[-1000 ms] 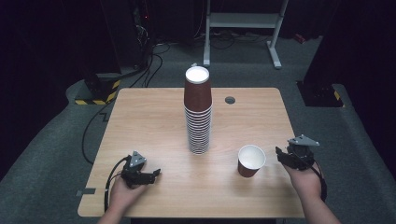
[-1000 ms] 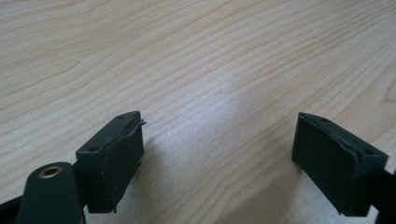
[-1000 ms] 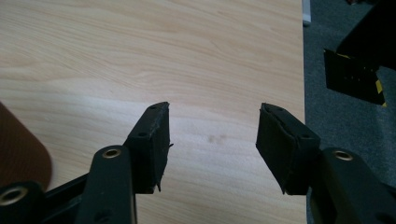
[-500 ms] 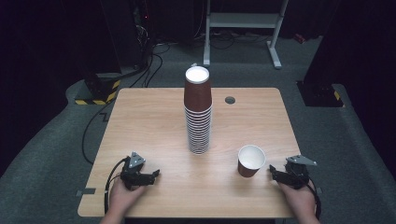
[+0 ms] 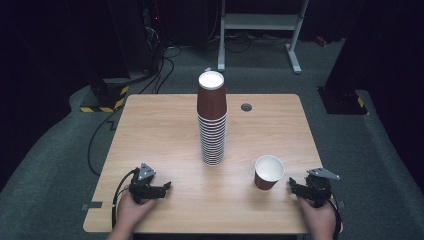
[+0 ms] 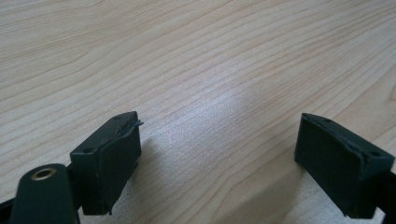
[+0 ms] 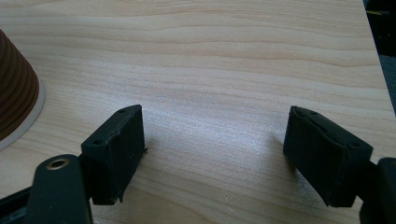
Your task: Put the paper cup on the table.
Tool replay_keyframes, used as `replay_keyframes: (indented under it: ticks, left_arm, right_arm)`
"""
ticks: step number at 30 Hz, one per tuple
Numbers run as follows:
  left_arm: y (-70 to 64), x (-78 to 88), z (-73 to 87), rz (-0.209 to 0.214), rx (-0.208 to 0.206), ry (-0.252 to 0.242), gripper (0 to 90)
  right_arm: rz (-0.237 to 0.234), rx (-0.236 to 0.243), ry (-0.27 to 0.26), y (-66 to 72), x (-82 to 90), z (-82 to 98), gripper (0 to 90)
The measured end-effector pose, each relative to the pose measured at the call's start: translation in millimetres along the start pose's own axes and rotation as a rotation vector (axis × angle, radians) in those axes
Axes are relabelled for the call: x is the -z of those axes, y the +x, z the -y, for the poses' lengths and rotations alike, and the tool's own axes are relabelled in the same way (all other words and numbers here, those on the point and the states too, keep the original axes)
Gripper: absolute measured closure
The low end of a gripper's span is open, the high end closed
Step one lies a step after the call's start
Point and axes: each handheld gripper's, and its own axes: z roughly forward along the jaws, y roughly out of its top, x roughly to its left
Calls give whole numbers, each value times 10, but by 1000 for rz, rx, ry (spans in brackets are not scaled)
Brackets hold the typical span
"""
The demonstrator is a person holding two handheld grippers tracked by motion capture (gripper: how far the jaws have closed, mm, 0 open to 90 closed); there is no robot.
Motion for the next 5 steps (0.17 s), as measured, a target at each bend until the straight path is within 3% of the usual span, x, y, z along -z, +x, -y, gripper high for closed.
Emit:
replay_keyframes:
  ticks: [5]
  left_arm:
    - [0,0,0,1,0,0,146]
  right_arm:
    - [5,0,-4,3,0,3,200]
